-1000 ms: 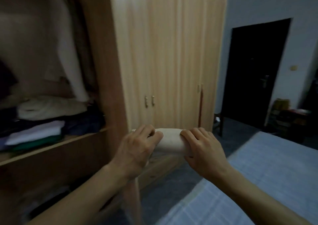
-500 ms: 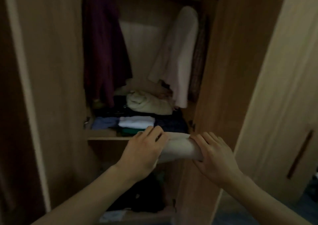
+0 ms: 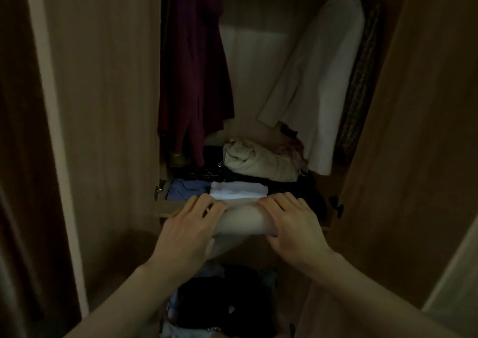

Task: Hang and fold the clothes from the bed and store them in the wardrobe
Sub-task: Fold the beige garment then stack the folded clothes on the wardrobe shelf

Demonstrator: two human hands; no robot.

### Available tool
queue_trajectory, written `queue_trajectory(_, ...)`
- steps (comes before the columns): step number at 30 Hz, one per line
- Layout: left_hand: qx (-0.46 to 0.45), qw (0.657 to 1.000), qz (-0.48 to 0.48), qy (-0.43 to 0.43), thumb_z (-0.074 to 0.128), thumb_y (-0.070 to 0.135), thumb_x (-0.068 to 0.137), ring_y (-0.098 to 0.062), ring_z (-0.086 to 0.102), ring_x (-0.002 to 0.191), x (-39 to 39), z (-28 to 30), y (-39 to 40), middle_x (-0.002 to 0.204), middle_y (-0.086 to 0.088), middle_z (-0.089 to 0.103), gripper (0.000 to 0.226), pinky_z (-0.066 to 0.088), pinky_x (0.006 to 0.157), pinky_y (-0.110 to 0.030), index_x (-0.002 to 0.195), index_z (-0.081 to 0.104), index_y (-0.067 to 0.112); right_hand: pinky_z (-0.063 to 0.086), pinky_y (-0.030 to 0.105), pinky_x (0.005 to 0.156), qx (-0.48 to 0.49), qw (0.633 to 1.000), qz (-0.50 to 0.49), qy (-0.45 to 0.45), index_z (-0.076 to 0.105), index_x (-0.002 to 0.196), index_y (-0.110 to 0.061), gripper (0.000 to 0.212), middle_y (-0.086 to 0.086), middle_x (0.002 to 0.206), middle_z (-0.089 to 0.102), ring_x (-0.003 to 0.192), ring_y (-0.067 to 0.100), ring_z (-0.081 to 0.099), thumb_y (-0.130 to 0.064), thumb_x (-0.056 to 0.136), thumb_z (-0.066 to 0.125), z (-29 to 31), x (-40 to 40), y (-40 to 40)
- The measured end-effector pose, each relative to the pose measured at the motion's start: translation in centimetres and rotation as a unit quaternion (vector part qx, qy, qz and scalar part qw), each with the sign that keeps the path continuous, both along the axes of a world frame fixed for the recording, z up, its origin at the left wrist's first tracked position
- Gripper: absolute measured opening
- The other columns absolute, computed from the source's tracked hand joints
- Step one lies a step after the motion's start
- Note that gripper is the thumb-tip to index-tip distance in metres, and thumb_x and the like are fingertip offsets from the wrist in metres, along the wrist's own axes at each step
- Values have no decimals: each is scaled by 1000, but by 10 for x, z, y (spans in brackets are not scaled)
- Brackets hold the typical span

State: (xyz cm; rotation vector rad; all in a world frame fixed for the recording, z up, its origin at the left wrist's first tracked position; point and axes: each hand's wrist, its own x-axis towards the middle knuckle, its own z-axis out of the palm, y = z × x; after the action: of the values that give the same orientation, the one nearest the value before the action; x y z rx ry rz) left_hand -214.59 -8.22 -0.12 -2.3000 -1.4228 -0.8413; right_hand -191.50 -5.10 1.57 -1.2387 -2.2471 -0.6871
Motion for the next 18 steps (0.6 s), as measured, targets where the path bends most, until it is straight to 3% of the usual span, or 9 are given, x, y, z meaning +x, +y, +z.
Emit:
queue_trajectory(6,-12,999,-14,46,84,17,61,-20,58,97,44,2,95,110,2,55,63,41,60,-23,119,59,20,52,36,69,17,999,-5,40,66,107,-20,63,1,101,66,89,22,63,-30,50,91,-13,49,87)
queue_trajectory(9,-18,998,-14,61,76,15,67,-22,55,102,65,6,145,113,0,53,58,51,65,-34,121,56,19,52,36,66,13,998,-7,56,67,103,-19,61,2,97,67,85,23,64,-25,48,91,-13,69,132)
queue_trajectory(14,-7,997,-10,81,73,10,65,-23,54,96,77,9,218,108,-2,53,56,52,63,-43,117,56,18,52,38,71,-13,997,1,79,65,109,-20,57,2,102,65,92,25,62,-22,56,86,-17,83,205)
queue_trajectory(18,18,994,-17,105,78,5,56,-24,57,87,67,0,269,102,-4,58,56,51,60,-39,109,64,15,51,39,66,-3,995,34,95,63,110,-17,61,5,101,60,89,26,59,-22,54,87,-31,78,259)
